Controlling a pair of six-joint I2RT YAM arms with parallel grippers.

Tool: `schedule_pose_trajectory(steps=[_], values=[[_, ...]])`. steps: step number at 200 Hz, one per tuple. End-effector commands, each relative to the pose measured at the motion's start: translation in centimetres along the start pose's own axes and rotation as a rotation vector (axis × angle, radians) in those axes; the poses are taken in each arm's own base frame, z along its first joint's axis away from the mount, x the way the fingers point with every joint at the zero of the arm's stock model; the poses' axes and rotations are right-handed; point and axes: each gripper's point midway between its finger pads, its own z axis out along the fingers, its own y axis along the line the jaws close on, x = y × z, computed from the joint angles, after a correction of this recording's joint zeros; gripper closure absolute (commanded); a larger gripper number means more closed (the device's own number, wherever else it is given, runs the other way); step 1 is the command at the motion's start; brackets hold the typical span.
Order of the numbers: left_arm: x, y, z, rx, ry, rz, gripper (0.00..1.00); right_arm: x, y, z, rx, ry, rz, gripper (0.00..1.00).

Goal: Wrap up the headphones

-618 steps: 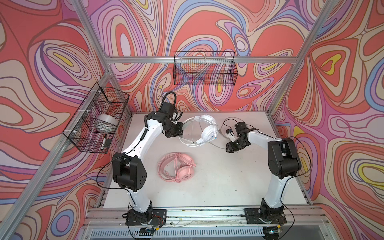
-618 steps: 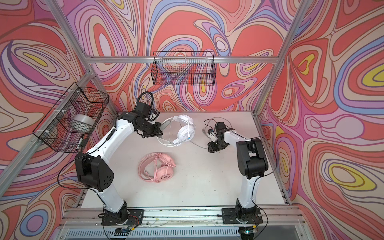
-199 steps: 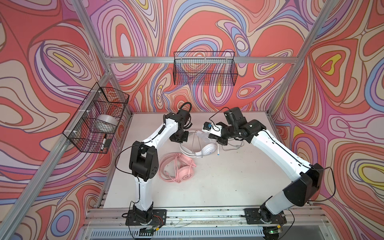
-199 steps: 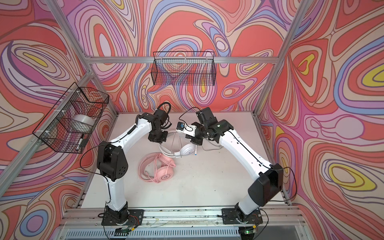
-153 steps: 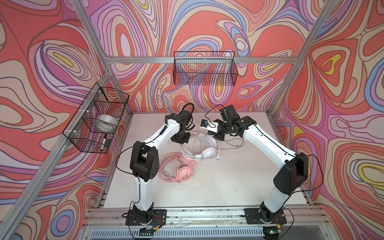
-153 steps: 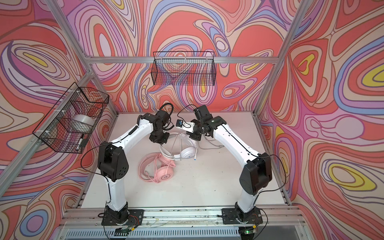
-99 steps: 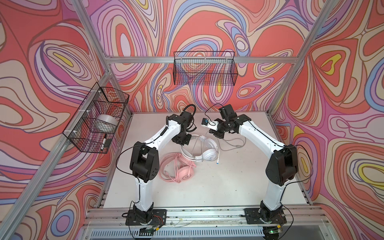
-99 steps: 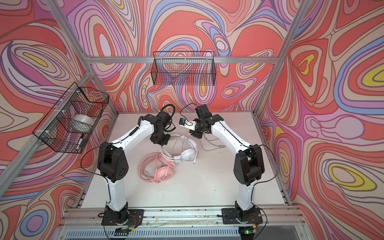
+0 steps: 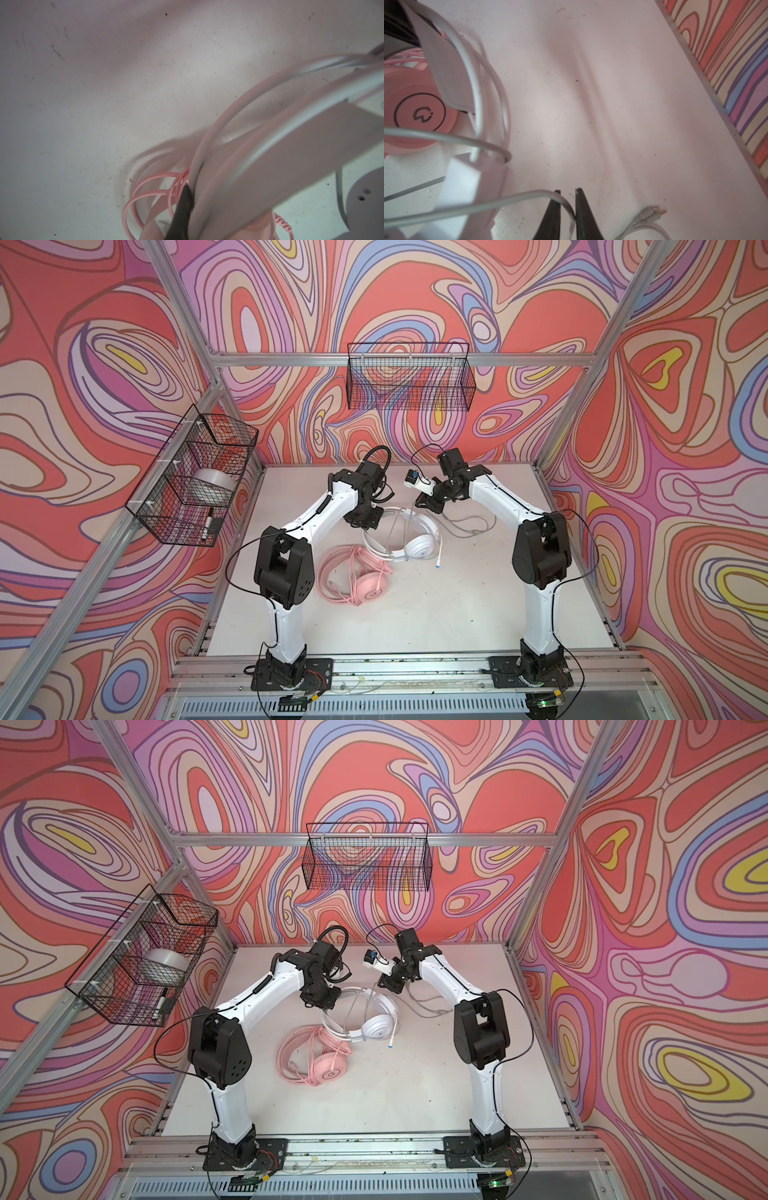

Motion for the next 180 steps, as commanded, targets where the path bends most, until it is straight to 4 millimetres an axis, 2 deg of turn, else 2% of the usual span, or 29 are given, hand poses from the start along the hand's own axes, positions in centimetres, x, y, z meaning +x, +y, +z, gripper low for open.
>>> schedule_pose_trajectory(steps=[1,39,73,108,133,148,180], values=[[1.4,-1.5,-2.2,0.082,0.008,0.069,1.00,1.3,-1.6,0.3,-0.024,-0.048,0.117,0.79],[1.3,-1.6,-2.5,0.109,-0.003,0.054,1.00,4.4,-1.1,1.3,-0.110,-0.061,0.254,0.69],[0.6,-1.7,-3.4,0.139,-0.036,0.026,1.00,6.9,0.2,2.5,-0.161,-0.007,0.322,0.66],[-0.4,-1.8,-4.4,0.206,-0.082,-0.024,1.00,8.4,1.2,3.0,-0.183,0.030,0.390,0.65],[-0.6,-1.6,-4.7,0.214,-0.088,-0.030,1.00,9.0,0.0,2.3,-0.142,0.006,0.492,0.59],[-0.5,-1.5,-4.6,0.212,-0.081,-0.034,1.00,9.0,-0.9,1.2,-0.114,-0.028,0.548,0.56],[-0.2,-1.3,-4.2,0.214,-0.072,-0.051,1.00,9.3,-0.3,-0.2,-0.079,-0.062,0.525,0.50]])
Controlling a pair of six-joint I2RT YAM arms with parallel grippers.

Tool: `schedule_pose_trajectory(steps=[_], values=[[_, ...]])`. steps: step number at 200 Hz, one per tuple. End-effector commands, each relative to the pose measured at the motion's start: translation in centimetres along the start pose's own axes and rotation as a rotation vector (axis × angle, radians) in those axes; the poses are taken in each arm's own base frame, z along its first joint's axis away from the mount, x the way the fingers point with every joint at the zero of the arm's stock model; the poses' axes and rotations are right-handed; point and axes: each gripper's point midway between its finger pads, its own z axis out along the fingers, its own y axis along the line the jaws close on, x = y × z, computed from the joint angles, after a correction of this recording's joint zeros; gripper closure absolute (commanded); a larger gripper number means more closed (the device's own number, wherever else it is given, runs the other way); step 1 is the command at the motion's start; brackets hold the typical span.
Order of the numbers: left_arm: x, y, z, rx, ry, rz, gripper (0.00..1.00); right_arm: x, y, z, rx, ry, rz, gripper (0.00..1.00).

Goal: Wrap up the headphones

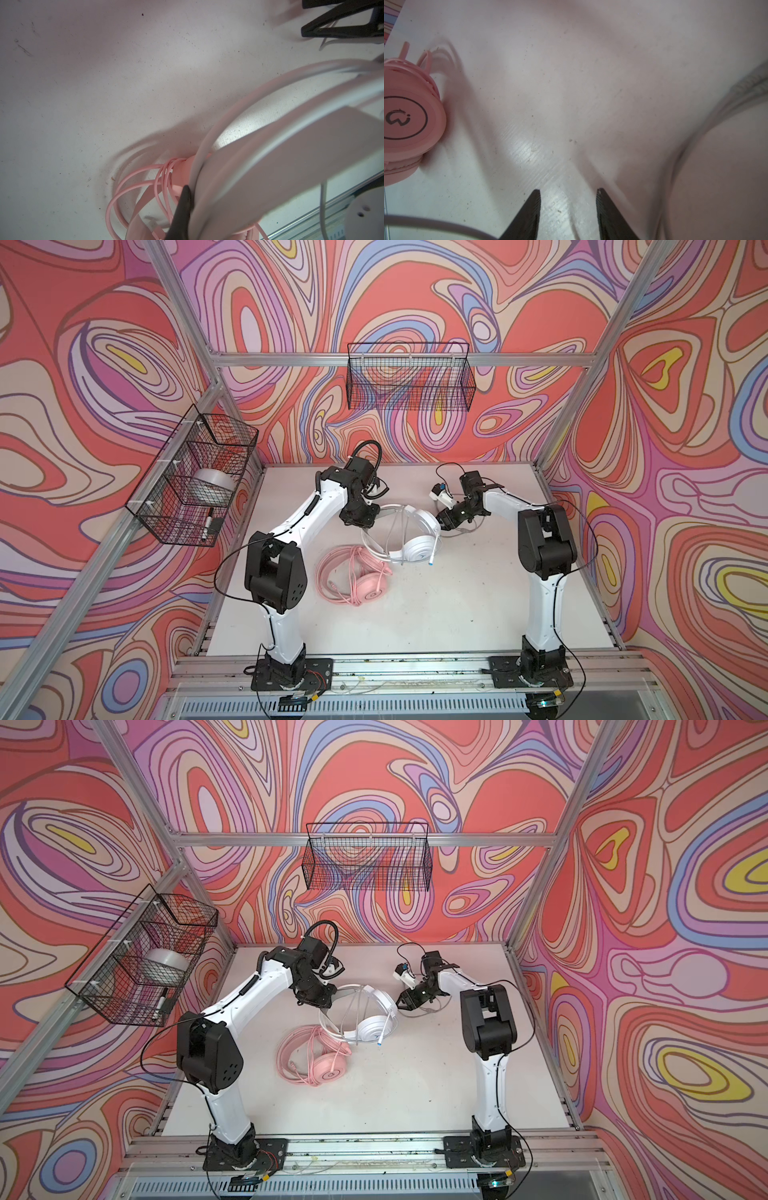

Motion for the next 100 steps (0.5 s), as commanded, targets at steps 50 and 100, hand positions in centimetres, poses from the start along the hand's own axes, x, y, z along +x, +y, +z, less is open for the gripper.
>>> schedule_pose_trajectory(steps=[50,100], values=[[-0.7,-0.8,-1.9,0.055,-0.050,-0.027,1.00,-1.2,0.6,-4.6,0.081,-0.171,0.018,0.47],[-1.1,-1.1,-2.2,0.081,-0.065,-0.043,1.00,1.8,1.4,-3.7,0.068,-0.110,0.001,0.40]])
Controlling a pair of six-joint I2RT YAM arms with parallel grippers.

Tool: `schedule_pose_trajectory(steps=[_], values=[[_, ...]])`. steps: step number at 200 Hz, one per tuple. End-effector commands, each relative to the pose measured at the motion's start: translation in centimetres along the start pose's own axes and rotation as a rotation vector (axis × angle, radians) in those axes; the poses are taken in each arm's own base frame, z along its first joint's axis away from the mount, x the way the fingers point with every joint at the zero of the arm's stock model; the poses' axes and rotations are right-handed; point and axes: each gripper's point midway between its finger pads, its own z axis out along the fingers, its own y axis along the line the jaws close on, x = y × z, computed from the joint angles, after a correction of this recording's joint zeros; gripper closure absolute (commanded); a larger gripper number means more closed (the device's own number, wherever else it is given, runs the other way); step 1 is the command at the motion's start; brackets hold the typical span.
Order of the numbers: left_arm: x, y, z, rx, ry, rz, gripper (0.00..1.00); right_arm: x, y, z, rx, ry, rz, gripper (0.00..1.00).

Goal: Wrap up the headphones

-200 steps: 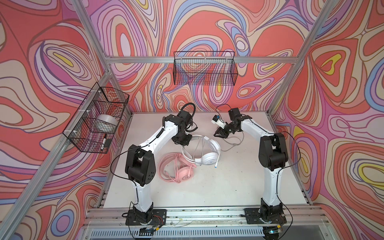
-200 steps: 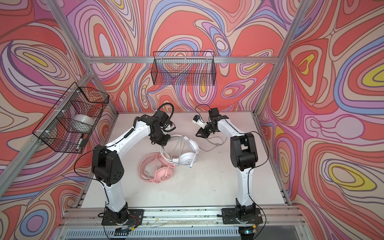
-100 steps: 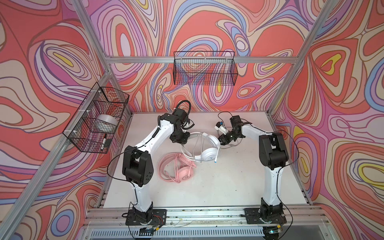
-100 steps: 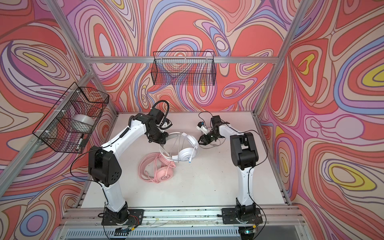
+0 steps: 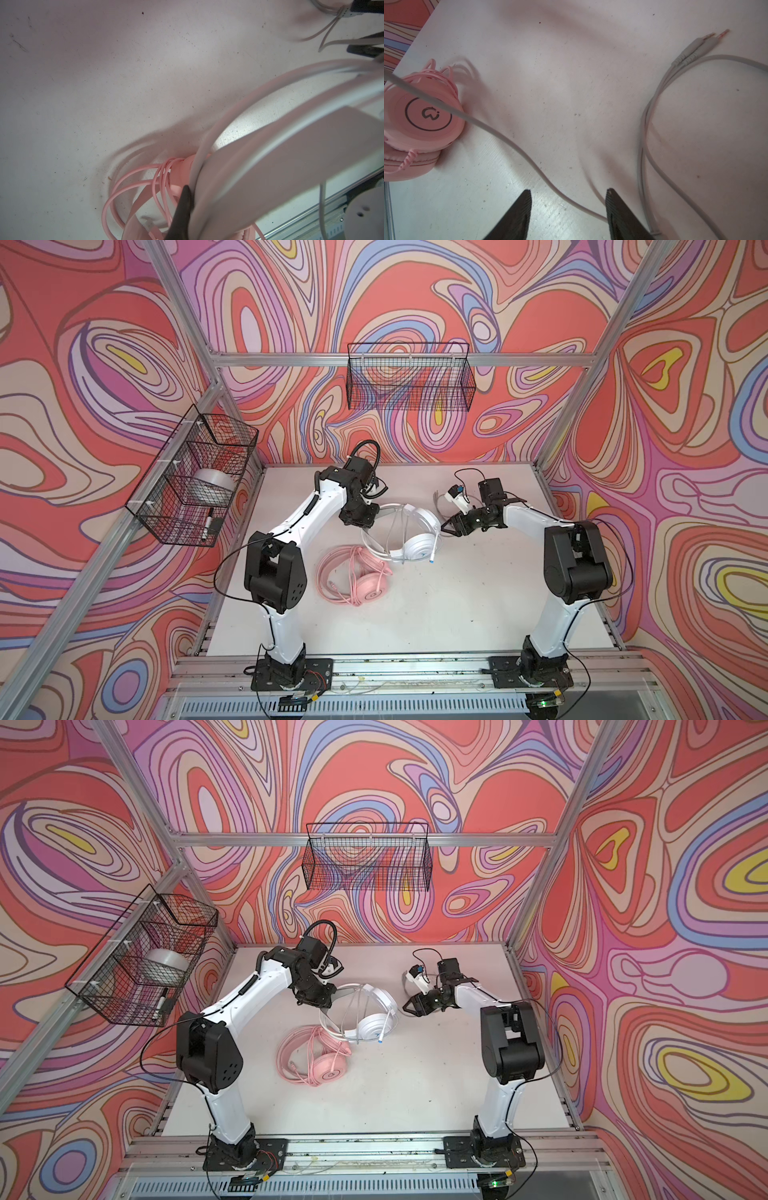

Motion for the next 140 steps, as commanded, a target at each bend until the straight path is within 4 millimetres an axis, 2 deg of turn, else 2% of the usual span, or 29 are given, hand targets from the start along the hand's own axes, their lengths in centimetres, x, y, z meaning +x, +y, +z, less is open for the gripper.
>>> schedule_pose_trajectory(steps=[1,15,54,84,105,140], values=[[-1.0,-1.3,-2.1,0.069,-0.062,-0.013,1.00,0.9,-0.4,0.7,-0.004,0.025,-0.002,0.40],[-1.2,-1.6,-2.3,0.083,-0.066,-0.017,1.00,1.7,-0.7,1.6,-0.002,0.058,0.012,0.40],[-1.6,-1.9,-3.0,0.093,-0.074,-0.026,1.00,1.8,0.2,4.0,-0.038,0.102,-0.006,0.40],[-1.9,-2.2,-3.8,0.105,-0.094,-0.028,1.00,1.5,-0.6,5.4,-0.036,0.111,0.040,0.41],[-2.1,-2.3,-4.5,0.107,-0.111,-0.033,1.00,1.8,-0.9,6.2,-0.049,0.130,0.071,0.46],[-3.4,-1.6,-6.2,0.117,-0.175,-0.100,1.00,3.1,0.4,6.3,-0.118,0.173,0.108,0.58]])
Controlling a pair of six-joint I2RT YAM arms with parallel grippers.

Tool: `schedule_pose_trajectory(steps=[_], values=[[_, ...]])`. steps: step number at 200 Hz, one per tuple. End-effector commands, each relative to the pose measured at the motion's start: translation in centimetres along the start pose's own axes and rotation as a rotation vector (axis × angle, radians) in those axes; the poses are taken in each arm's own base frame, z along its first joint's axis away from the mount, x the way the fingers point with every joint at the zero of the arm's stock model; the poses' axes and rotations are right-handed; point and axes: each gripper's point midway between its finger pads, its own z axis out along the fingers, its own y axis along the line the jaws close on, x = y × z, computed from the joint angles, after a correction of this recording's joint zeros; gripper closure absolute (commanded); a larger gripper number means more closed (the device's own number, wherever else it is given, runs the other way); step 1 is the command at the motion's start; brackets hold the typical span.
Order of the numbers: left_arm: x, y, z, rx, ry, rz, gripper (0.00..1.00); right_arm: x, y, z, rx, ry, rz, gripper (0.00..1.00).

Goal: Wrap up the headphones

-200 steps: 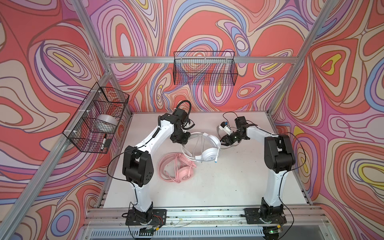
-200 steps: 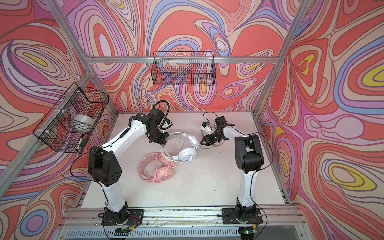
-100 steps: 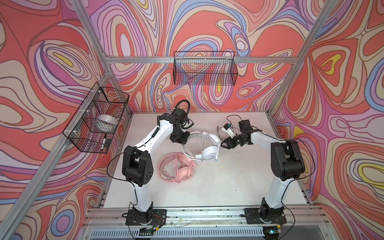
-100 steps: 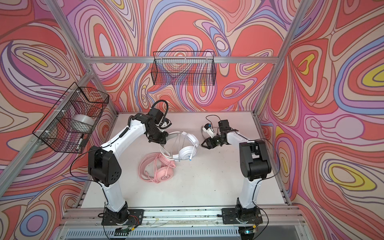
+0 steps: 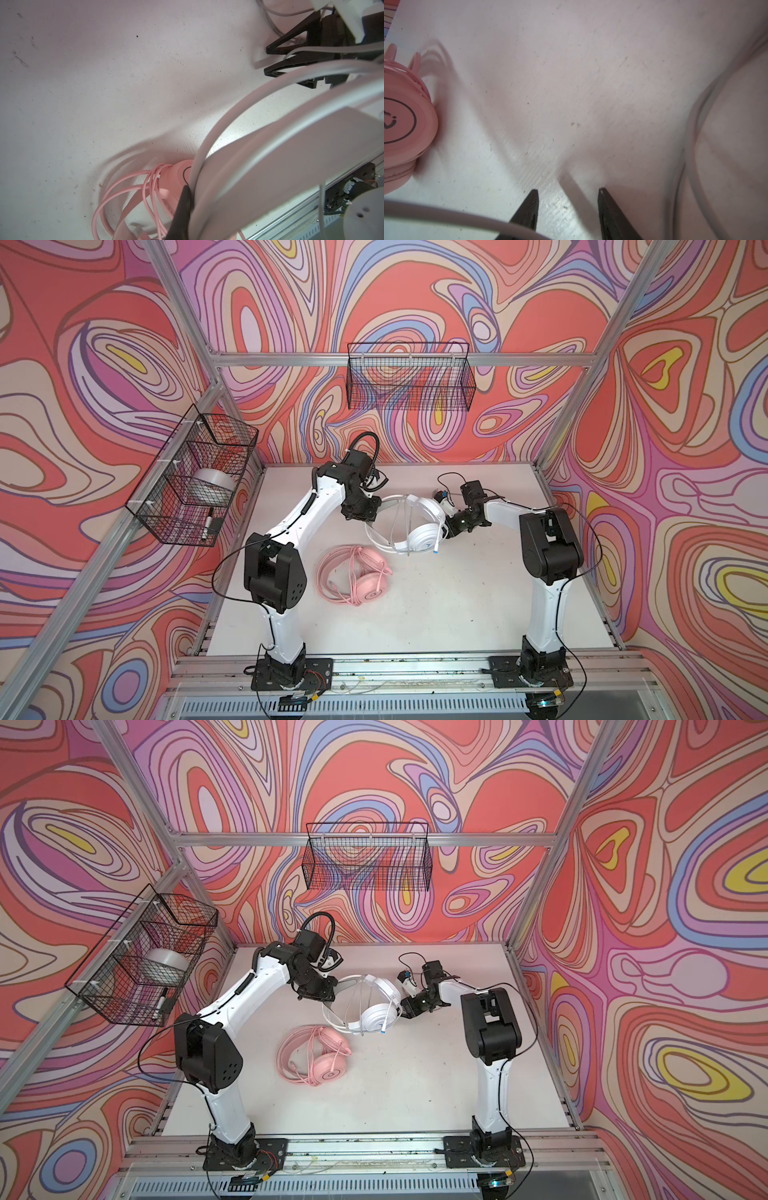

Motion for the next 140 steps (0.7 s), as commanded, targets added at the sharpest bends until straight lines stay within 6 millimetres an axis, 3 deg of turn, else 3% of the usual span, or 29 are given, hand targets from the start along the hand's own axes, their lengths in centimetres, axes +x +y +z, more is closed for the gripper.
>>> schedule_pose_trajectory(steps=[1,66,102,140], values=[[-1.9,-0.9,-4.2,0.064,-0.113,-0.057,1.00,1.7,0.9,0.5,-0.061,0.054,0.054,0.58],[-8.0,0.9,-7.0,0.066,-0.273,-0.185,1.00,4.5,3.4,-0.1,-0.134,0.104,0.138,0.65],[-10.7,3.4,-7.0,0.006,-0.335,-0.298,1.00,5.7,4.7,-0.8,-0.129,0.106,0.168,0.66],[-11.7,5.6,-6.4,-0.042,-0.368,-0.400,1.00,6.5,6.4,-1.4,-0.133,0.090,0.201,0.69]])
